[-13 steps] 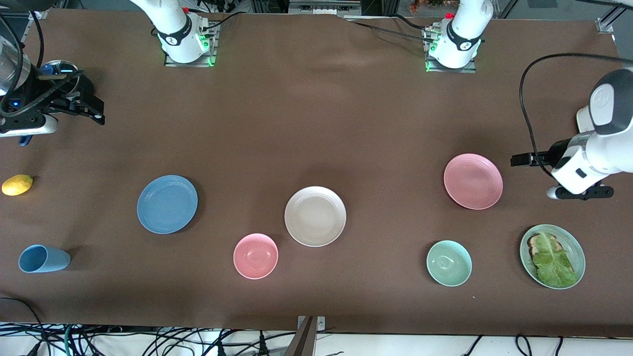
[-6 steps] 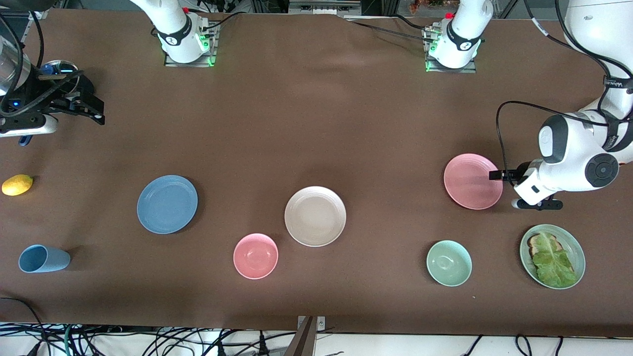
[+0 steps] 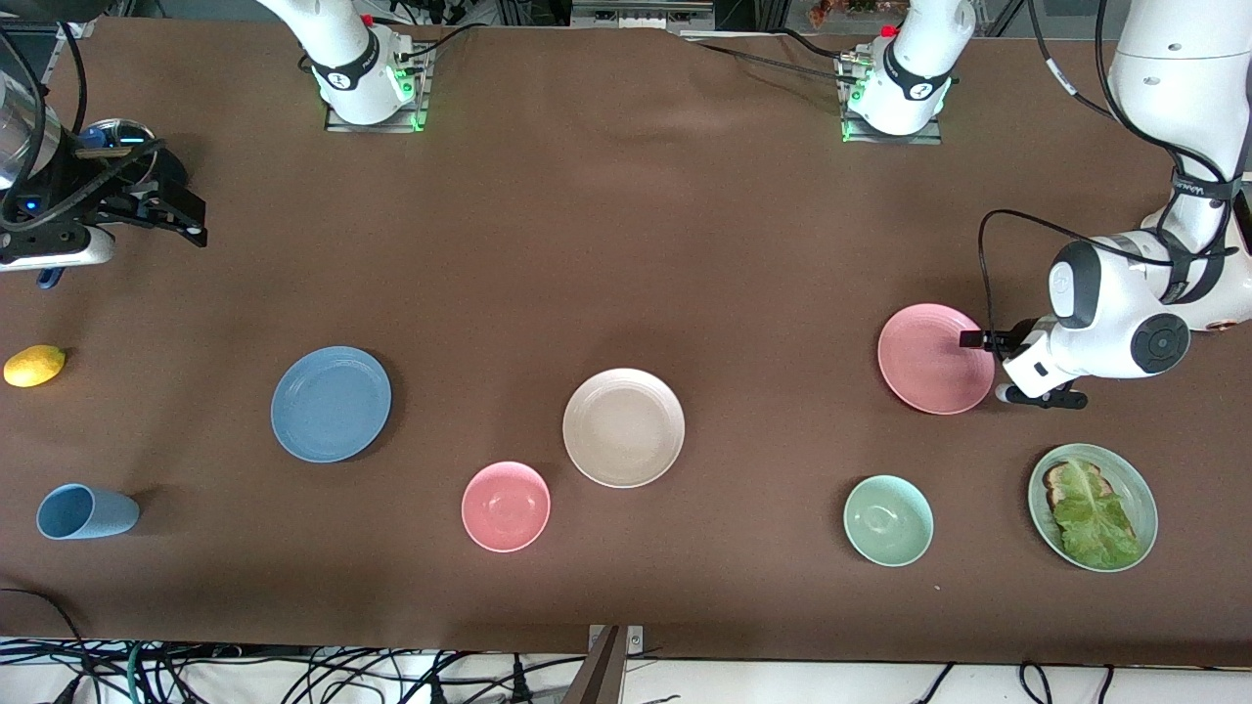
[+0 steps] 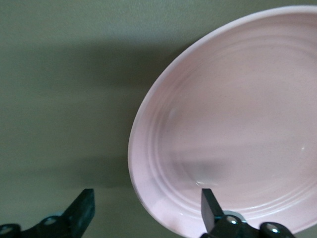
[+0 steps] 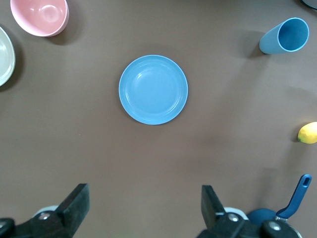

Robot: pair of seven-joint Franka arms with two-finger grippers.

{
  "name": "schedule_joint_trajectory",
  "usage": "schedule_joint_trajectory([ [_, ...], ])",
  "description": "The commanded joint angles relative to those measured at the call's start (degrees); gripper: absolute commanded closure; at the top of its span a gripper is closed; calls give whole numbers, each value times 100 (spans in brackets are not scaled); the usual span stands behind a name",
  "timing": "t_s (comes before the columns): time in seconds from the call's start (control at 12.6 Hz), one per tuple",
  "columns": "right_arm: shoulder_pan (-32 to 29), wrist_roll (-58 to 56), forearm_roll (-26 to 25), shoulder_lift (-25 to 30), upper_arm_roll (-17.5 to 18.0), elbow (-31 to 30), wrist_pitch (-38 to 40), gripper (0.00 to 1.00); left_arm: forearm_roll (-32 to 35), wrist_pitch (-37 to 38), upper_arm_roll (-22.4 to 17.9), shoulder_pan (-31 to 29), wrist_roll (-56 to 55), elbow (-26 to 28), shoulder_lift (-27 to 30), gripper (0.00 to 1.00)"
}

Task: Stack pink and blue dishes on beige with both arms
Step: 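Lower the left gripper and close it on the pink bowl rim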

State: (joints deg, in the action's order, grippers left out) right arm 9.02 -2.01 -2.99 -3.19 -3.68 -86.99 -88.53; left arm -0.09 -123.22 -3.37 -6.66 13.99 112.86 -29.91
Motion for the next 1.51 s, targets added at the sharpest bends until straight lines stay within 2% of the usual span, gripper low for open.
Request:
schedule_joint_trajectory([
  [0.0,-23,51,-35,56,17,-2,3,0,18,-1,30,-55,156,-97,-41,100],
  [0.56,-32,-1,-35,56,-27,-2,-6,0,18,52,30,6,60,-211,-129,100],
  [0.72,-32,-1,-35,56,-36,-2,-32,0,-35,375,117,50,-176,-491,-94,100],
  [0.95,-32,-10,-35,56,-45,-2,-6,0,-290,1849,407,59,-659,-1527,-77,100],
  [1.03,-32,-10,-26,47,-54,-2,-15,0,-290,2150,530,50,-835,-1721,-68,100],
  [1.27,-32,-1,-35,47,-45,-2,-41,0,-650,2311,943,50,-1642,-1934,-59,100],
  [1.43,-32,-1,-35,47,-45,-2,-50,0,-685,2311,1451,50,-2484,-2197,-59,100],
])
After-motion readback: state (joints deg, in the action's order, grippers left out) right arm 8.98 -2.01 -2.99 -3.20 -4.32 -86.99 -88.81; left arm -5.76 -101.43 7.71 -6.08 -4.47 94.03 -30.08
